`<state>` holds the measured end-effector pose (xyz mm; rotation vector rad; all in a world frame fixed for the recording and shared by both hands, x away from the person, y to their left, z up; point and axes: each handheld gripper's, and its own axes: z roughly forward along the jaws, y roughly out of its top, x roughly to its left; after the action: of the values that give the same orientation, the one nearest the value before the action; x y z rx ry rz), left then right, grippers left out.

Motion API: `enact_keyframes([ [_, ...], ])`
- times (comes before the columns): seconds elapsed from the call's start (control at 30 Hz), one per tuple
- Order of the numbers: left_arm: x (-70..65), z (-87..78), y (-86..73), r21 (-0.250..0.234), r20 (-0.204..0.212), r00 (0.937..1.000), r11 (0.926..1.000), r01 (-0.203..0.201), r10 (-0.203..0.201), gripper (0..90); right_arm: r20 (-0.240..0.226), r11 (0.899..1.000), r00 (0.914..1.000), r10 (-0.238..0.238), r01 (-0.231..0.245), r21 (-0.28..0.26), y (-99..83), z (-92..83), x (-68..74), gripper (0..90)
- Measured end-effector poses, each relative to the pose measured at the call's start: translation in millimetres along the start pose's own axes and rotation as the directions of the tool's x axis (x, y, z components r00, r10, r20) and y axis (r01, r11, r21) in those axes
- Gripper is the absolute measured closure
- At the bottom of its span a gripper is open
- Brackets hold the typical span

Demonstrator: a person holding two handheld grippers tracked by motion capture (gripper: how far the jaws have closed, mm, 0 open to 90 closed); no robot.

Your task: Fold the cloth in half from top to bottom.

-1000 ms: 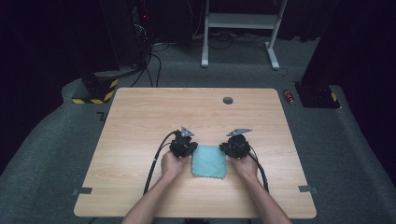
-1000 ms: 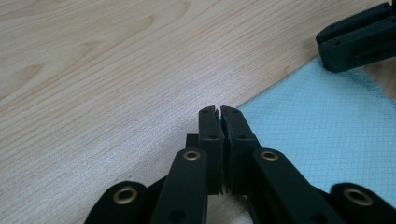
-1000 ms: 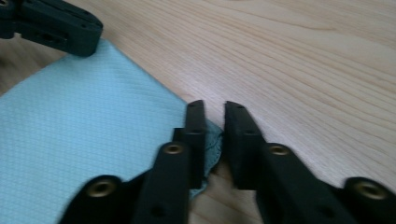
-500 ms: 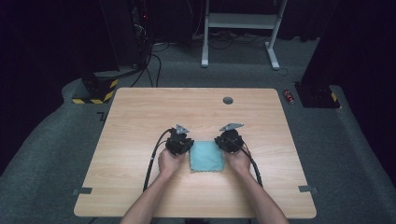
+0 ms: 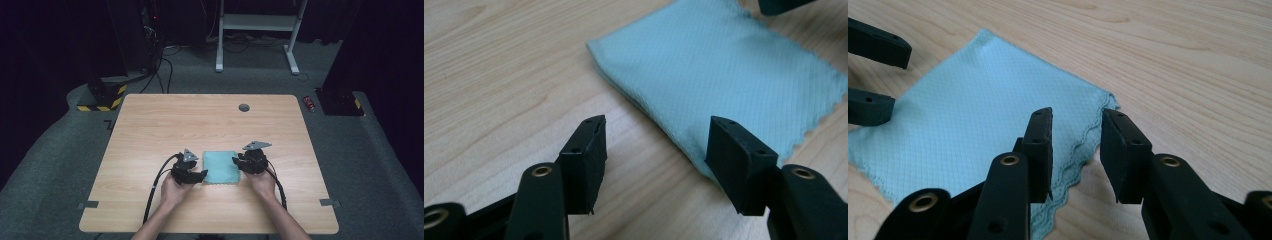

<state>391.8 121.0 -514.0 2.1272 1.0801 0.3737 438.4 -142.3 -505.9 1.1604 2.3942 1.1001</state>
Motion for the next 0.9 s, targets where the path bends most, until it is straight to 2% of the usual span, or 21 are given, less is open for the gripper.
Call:
enact_keyframes([
  [0.1,-2.9,1.2,-3.4,0.006,-0.021,0.9994,0.9996,-0.027,0.027,41.2,-0.001,1.000,1.0000,0.002,-0.002,-0.006,-5.3,-3.1,0.3,66.0],
  [0.2,-3.9,-1.1,-3.1,-0.003,-0.025,0.9993,0.9996,-0.028,0.028,40.1,0.000,1.000,1.0000,0.009,-0.009,-0.005,-9.3,-4.7,-1.2,66.0],
  [0.3,-5.5,-8.5,-4.9,-0.035,-0.001,0.9998,0.9992,-0.022,0.022,39.2,-0.002,1.000,0.9997,0.024,-0.024,-0.019,-12.0,-11.8,-2.1,66.0],
  [0.47,-8.7,-6.4,-9.5,0.006,-0.011,0.9990,0.9990,-0.044,0.044,38.9,0.006,1.000,0.9999,0.013,-0.013,-0.029,-14.1,-20.4,-3.9,66.0],
  [0.6,-7.5,-9.1,-10.8,-0.012,-0.004,0.9997,0.9996,-0.026,0.026,38.7,0.013,0.999,0.9996,0.025,-0.024,-0.040,-19.0,-28.0,-6.2,65.2],
  [0.73,-3.2,-16.2,-11.9,-0.042,0.028,0.9994,0.9989,0.019,-0.018,37.8,0.019,0.998,0.9989,0.043,-0.042,-0.054,-23.5,-36.6,-9.1,64.1],
  [0.8,1.1,-20.6,-13.1,-0.063,0.045,0.9975,0.9964,0.057,-0.054,37.5,0.022,0.997,0.9985,0.050,-0.048,-0.062,-24.7,-40.5,-10.7,63.7],
  [0.9,6.1,-26.9,-15.2,-0.086,0.051,0.9958,0.9930,0.081,-0.077,37.0,0.025,0.996,0.9982,0.054,-0.052,-0.076,-26.4,-45.3,-12.9,63.4],
])
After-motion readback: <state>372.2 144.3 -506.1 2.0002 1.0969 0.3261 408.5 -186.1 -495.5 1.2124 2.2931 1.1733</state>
